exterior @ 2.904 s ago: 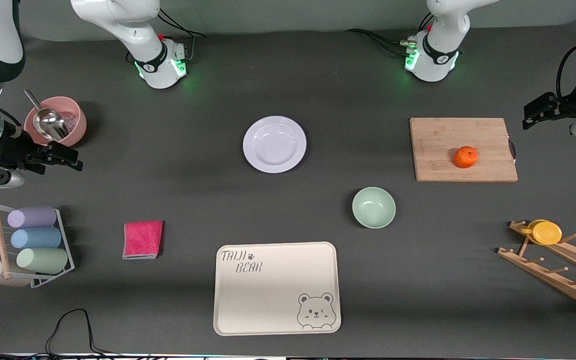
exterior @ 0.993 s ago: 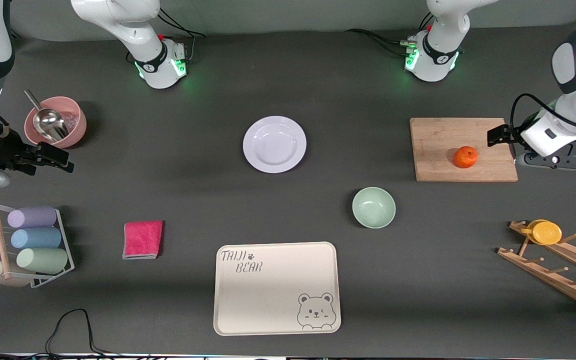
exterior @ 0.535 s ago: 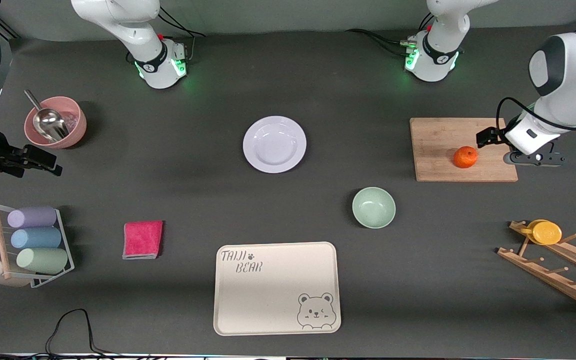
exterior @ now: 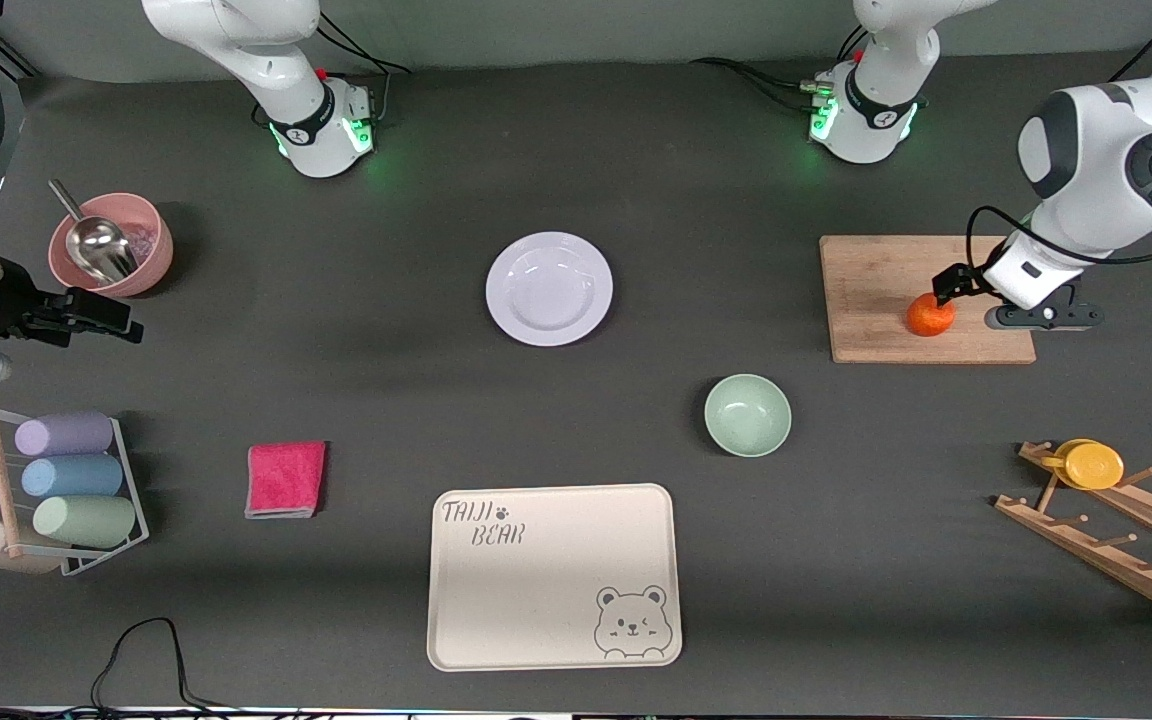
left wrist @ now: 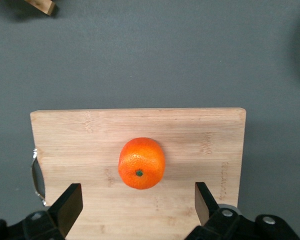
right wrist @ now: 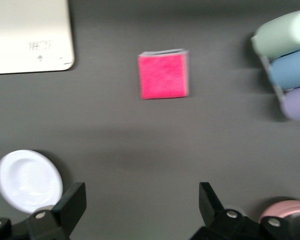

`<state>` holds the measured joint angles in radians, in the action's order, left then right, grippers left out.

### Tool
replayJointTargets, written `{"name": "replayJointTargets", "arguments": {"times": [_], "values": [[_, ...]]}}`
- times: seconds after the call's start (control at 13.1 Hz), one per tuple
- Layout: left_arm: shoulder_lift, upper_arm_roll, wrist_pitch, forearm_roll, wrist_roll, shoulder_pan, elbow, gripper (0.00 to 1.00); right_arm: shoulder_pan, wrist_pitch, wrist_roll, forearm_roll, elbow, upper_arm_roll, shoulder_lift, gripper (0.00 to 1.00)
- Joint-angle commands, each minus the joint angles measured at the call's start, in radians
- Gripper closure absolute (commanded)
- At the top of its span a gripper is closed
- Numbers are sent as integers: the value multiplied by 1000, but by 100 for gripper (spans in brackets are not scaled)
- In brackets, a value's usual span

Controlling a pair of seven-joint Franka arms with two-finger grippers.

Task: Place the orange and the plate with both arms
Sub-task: 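Reach the left gripper down to the orange on the cutting board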

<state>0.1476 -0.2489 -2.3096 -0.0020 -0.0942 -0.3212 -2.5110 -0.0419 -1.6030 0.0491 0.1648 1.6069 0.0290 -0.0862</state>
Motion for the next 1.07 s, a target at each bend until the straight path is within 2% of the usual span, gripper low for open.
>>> {"name": "replayJointTargets", "arguments": {"times": [0.0,0.23,0.46,0.69,0.99], "values": [[38,0,-88,10,25,-19,-86,0,-59,70,8,195,-31,3,-18,0],[14,0,-216,10,31,-21,-155,0,-64,81,0,355,-35,6,-18,0],[-45,0,-284,-1,31,-47,-166,0,-65,89,-6,504,-25,15,-39,0],[-124,-1,-413,-7,33,-50,-200,0,-62,127,-5,555,-30,20,-70,0],[-163,-3,-451,-15,111,-35,-210,0,-62,172,6,604,-34,22,-87,0]]}}
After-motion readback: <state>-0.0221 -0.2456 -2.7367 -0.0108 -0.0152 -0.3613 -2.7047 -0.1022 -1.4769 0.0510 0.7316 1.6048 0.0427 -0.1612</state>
